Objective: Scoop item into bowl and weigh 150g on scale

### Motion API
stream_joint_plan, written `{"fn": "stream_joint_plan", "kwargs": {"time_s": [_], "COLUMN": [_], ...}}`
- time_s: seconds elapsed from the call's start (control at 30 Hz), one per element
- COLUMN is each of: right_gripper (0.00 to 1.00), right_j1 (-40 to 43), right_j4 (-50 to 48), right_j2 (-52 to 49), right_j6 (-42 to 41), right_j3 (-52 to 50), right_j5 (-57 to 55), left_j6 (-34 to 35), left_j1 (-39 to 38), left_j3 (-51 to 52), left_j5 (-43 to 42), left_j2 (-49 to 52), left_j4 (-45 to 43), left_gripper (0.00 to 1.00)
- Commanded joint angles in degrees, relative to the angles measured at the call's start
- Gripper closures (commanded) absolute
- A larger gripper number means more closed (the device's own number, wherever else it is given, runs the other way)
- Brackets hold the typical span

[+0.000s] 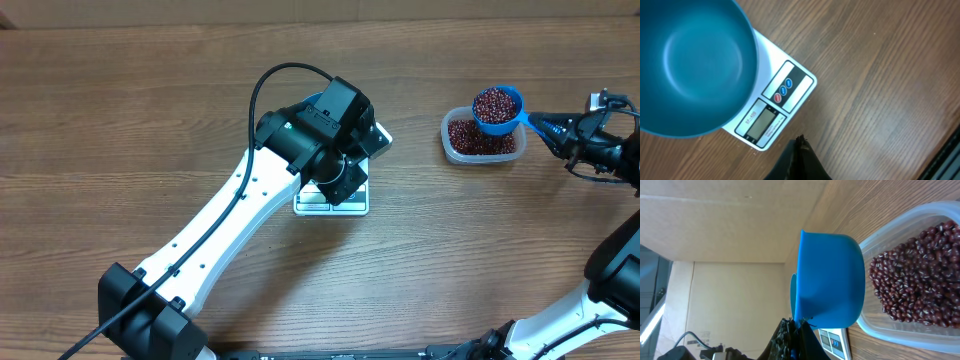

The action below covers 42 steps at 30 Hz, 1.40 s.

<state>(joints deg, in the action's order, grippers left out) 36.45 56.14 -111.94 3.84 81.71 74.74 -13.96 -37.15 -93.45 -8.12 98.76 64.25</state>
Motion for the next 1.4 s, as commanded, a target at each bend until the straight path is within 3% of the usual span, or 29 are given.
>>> {"fn": "stream_joint_plan", "kwargs": {"time_s": [0.0, 0.3, 0.43, 0.63, 0.87, 1.37], "right_gripper": [0.96, 0.96, 0.96, 0.96, 0.96, 0.96], "right_j1": [0.59, 0.59, 0.59, 0.59, 0.59, 0.59], "right_j4": [-0.33, -0.52, -0.02, -0.04, -0.09, -0.28], "right_j2": [0.15, 0.15, 0.15, 0.15, 0.15, 0.15], "right_j6": [0.52, 0.59, 0.57, 0.57, 0.55, 0.55], "right_j3": [-0.24, -0.24, -0.24, -0.24, -0.24, -0.24], "right_j5": [1.2, 1.22, 1.22, 1.22, 1.22, 1.18], "left_j6": [-0.37, 10.27, 12.79, 12.68, 12.59, 12.24], "left_j1": [-0.55, -2.97, -2.97, -2.95, -2.95, -2.95], "left_j3": [4.5, 28.04, 34.99, 38.84, 45.51, 46.16], "left_j5": [2.58, 2.73, 2.6, 4.61, 5.79, 6.67], "left_j2": [-1.31, -15.89, -17.73, -16.55, -15.87, -9.01], "left_j4": [-6.05, -27.19, -35.04, -37.16, -48.17, -53.16], "left_gripper": [0.96, 0.95, 0.96, 0.96, 0.96, 0.96]}}
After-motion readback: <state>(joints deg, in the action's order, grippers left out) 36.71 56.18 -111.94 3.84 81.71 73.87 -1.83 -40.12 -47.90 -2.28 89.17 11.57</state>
